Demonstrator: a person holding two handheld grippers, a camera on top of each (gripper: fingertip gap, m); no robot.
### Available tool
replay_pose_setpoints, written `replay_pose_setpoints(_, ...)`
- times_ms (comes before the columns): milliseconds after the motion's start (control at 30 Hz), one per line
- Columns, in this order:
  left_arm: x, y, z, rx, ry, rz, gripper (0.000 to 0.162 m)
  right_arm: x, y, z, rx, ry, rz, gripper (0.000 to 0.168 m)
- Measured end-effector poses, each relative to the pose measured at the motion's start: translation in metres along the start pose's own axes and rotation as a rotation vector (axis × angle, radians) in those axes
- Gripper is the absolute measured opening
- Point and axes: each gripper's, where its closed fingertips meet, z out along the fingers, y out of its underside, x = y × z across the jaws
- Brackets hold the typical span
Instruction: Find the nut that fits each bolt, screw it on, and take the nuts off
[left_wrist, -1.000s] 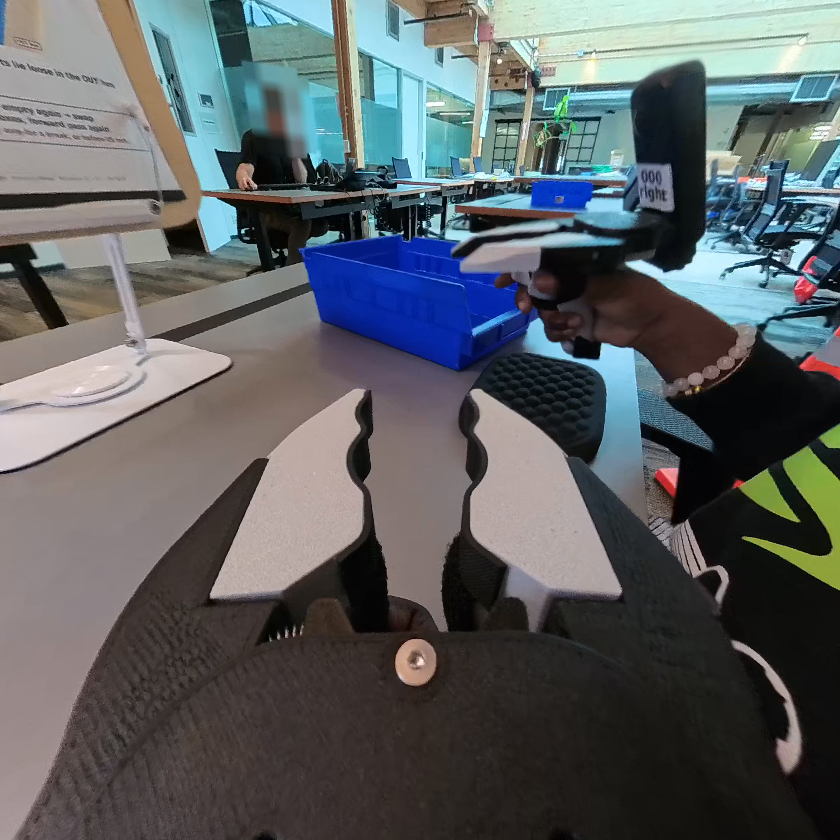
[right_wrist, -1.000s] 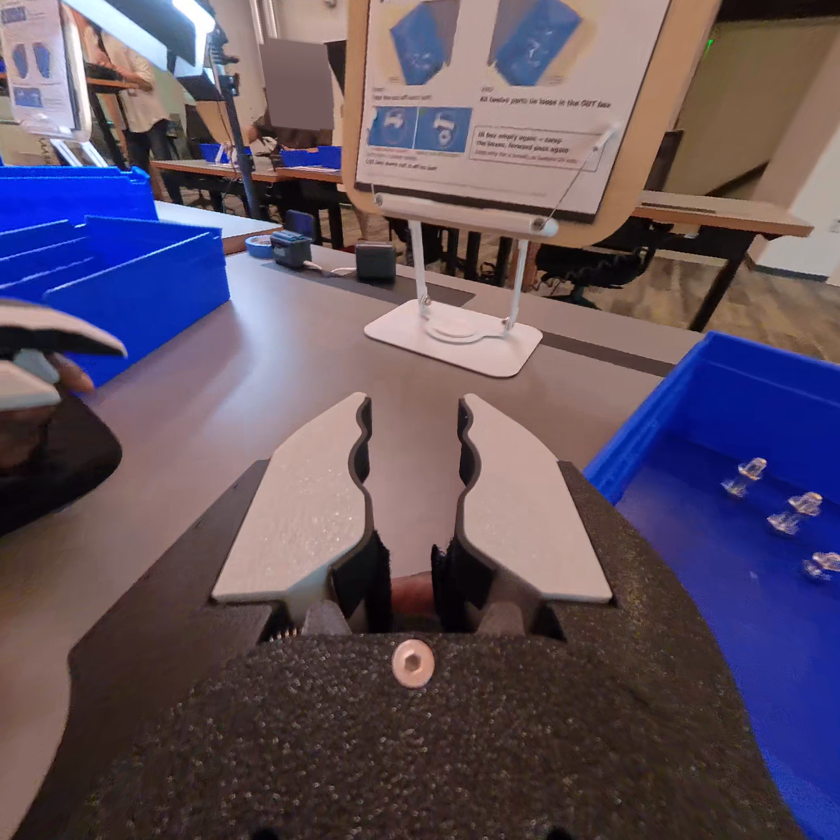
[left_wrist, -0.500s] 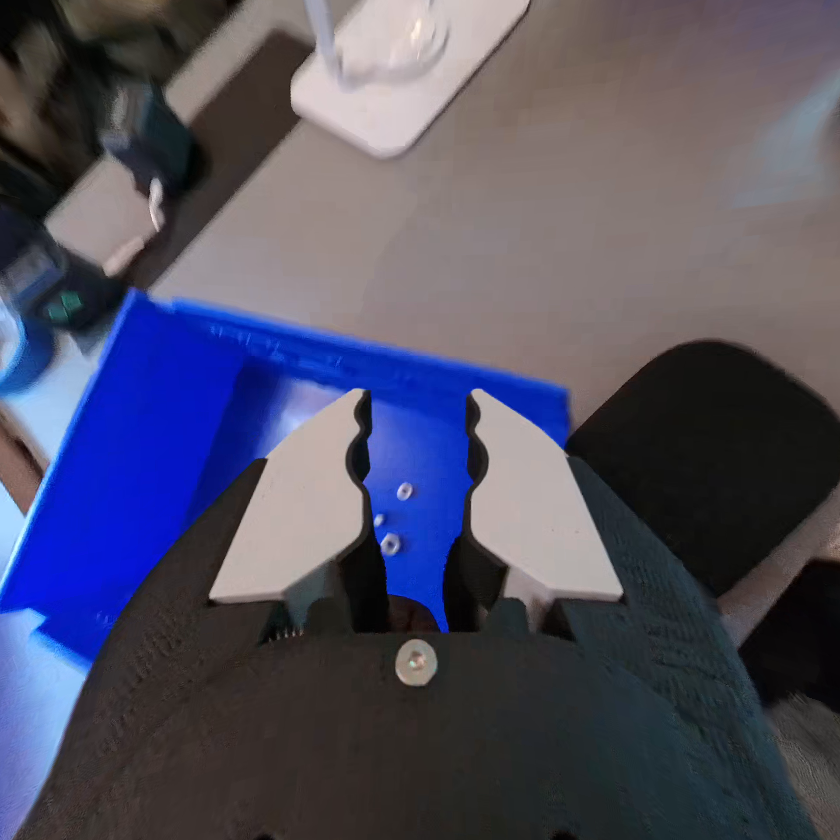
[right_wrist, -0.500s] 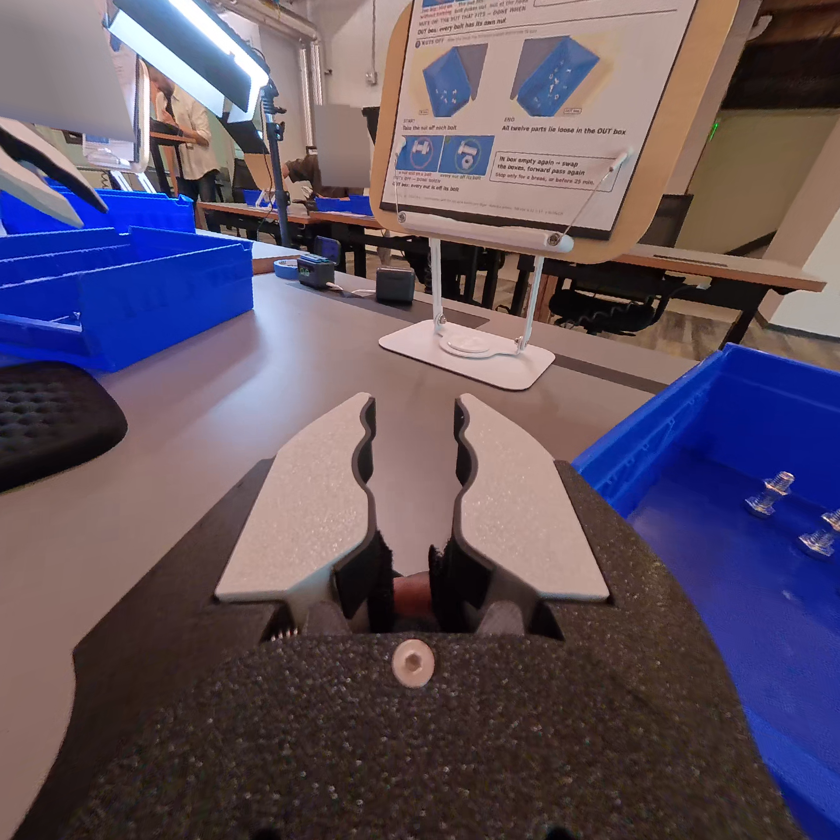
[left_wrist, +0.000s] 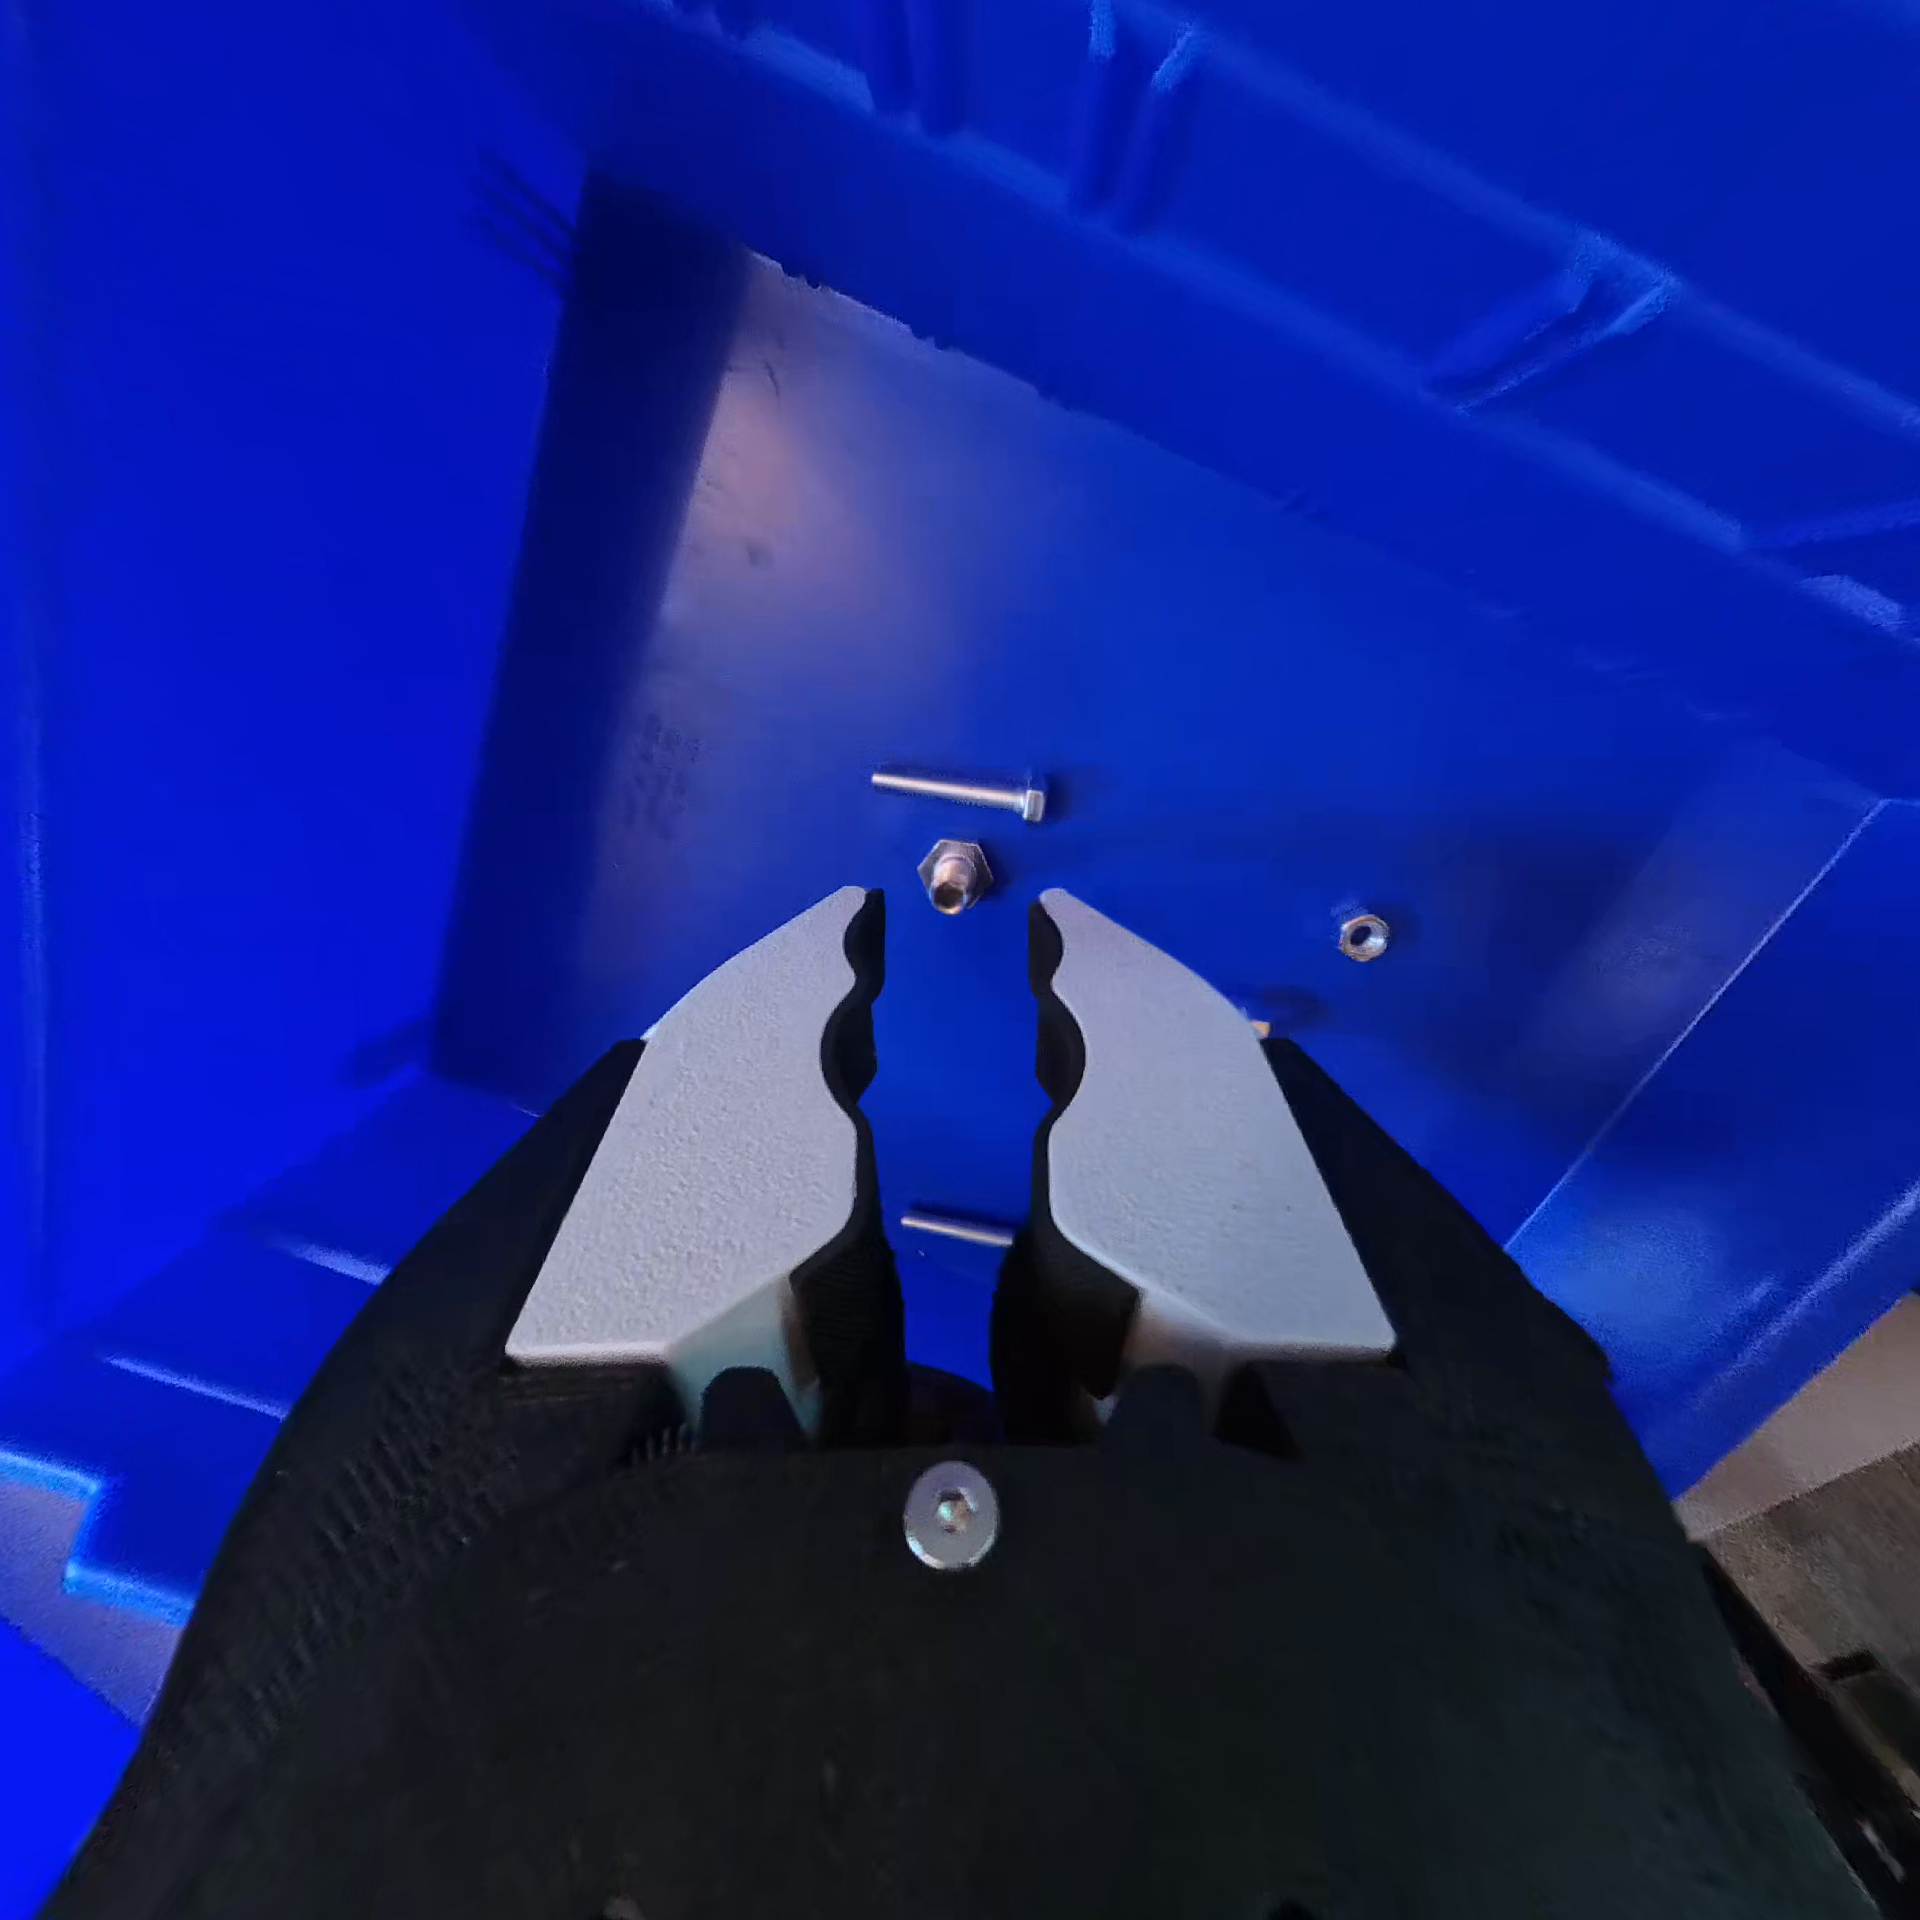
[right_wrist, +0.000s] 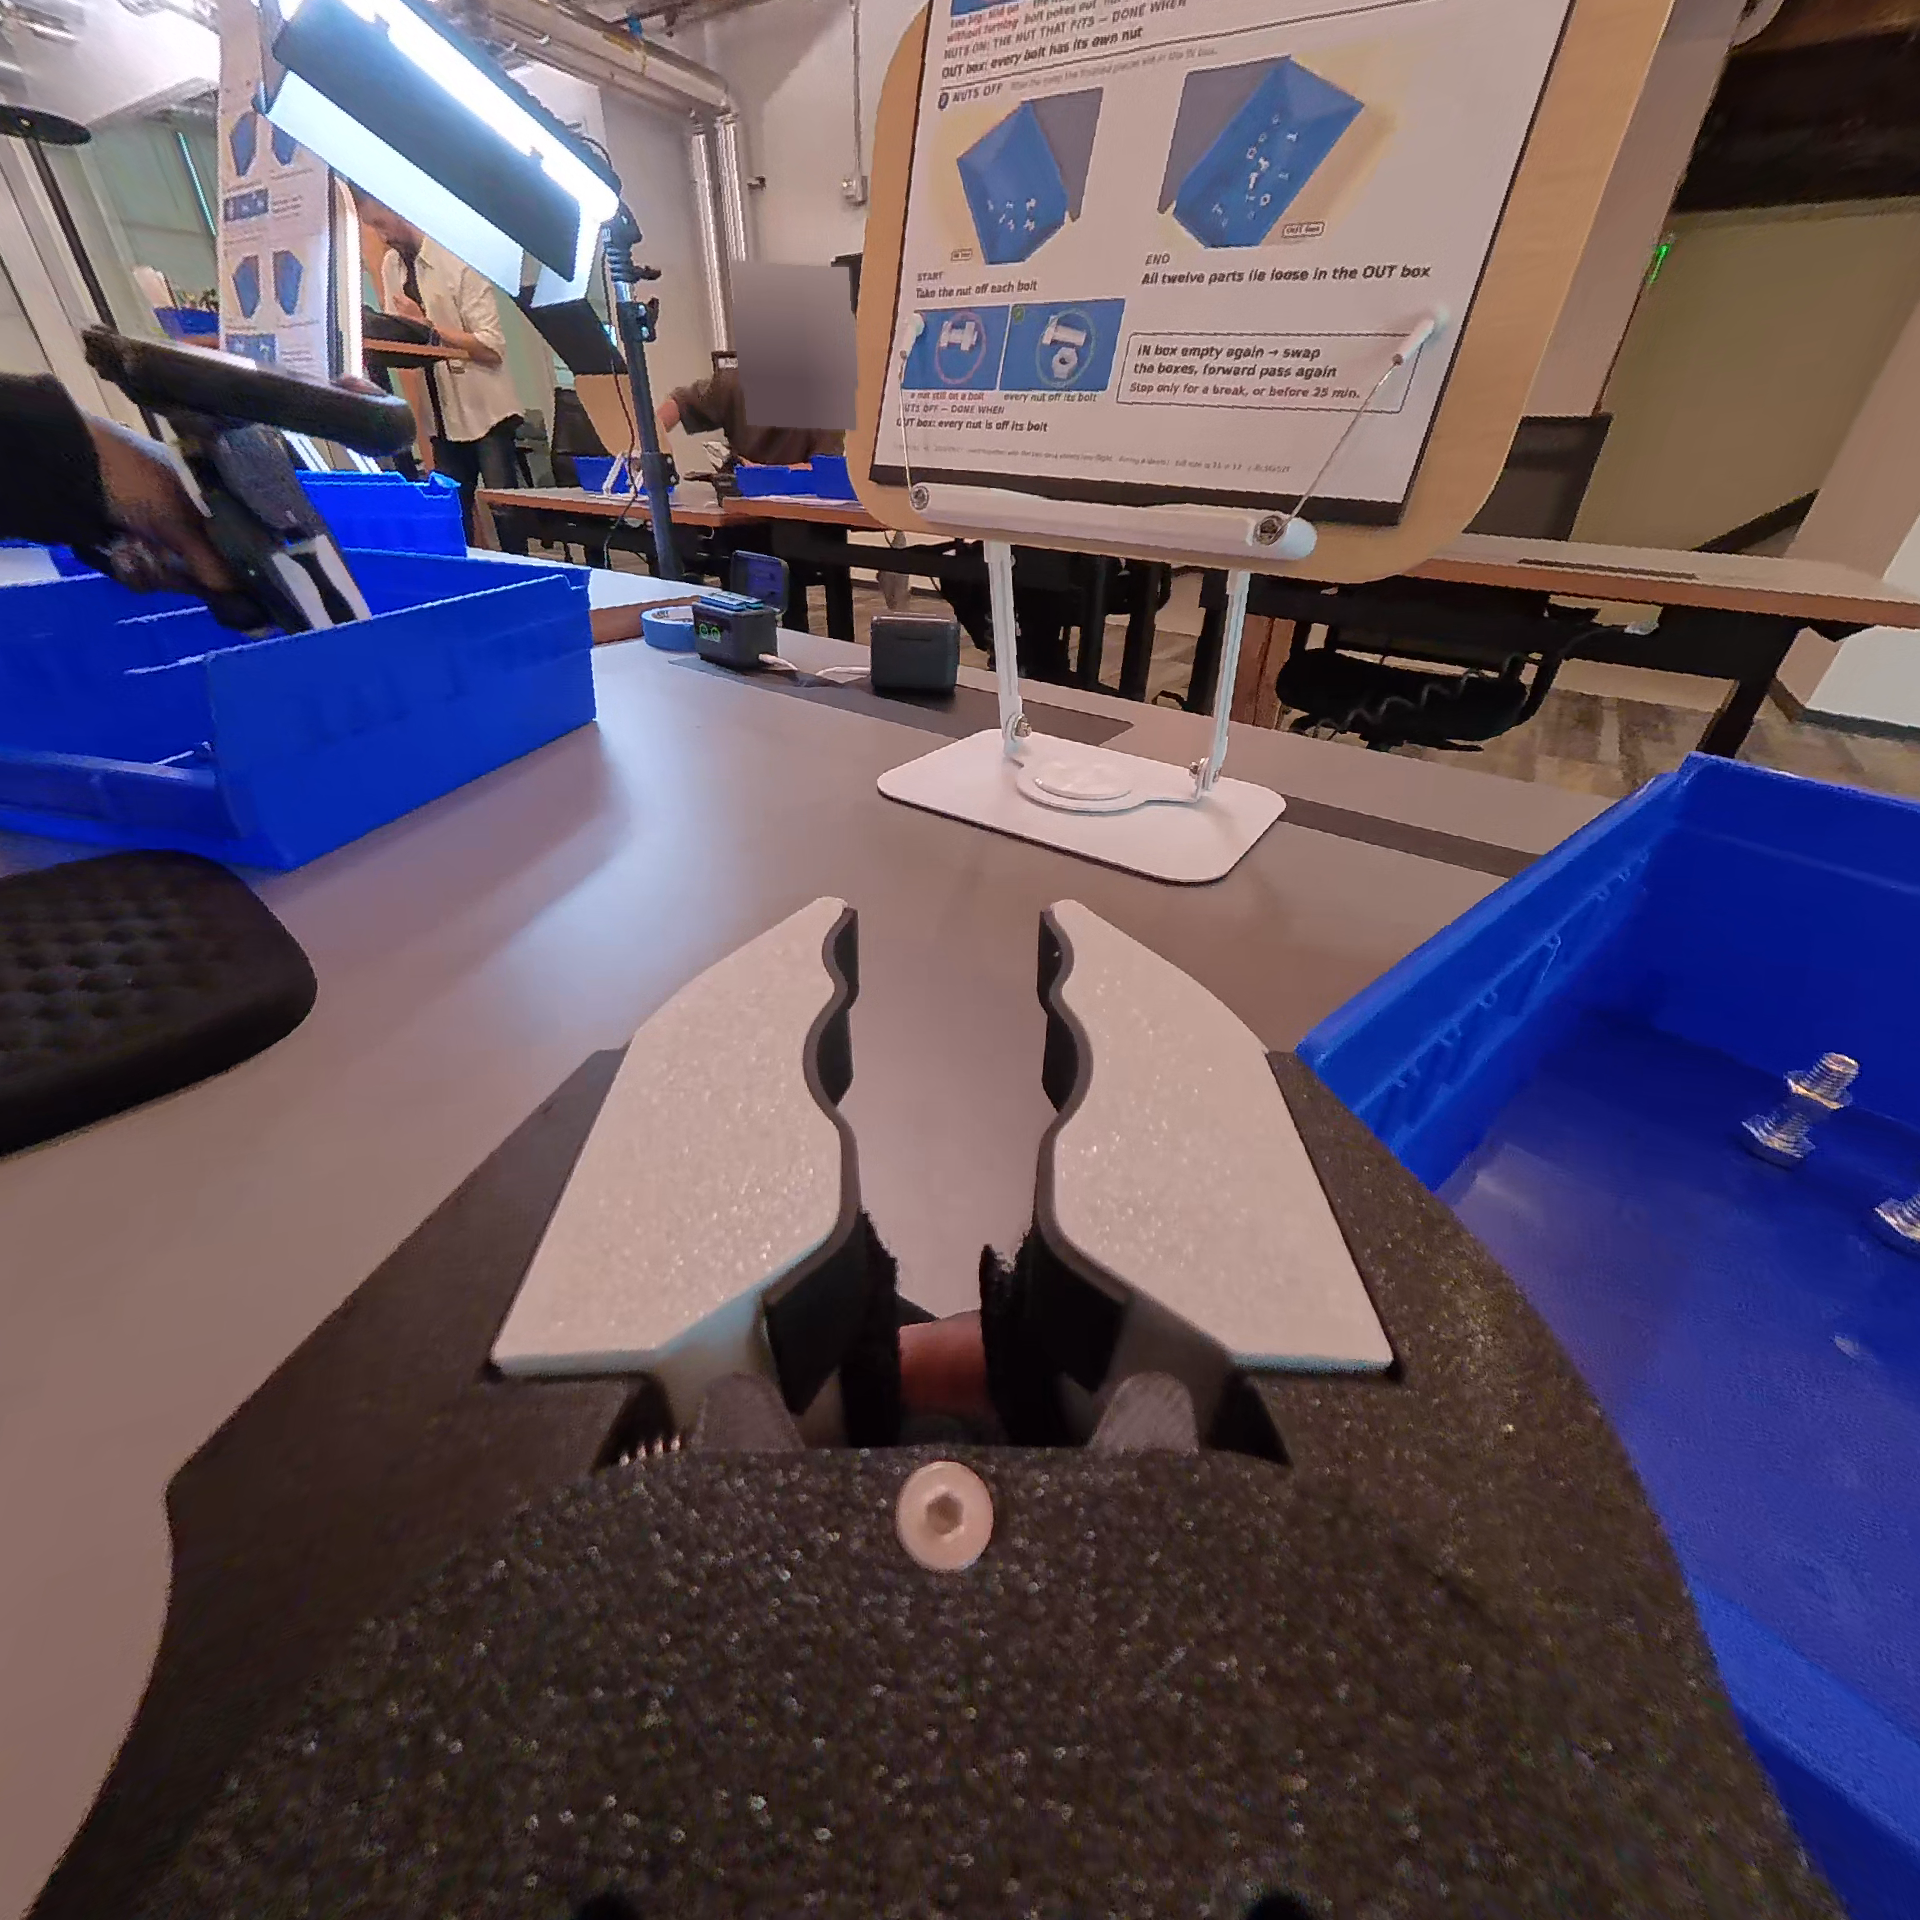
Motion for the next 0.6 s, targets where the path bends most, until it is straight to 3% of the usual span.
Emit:
replay_pose_setpoints(400, 0.0, 0.004, 0.014, -0.027, 0.041, 0.009, 0.009, 0.002, 0.001, 0.0, 0.0, 0.009, 0.009, 0.033)
replay_pose_setpoints(600, 0.013, -0.012, -0.023, 0.045, 0.001, 0.049, 0.009, 0.001, 0.003, 0.002, -0.018, 0.007, -0.002, 0.033)
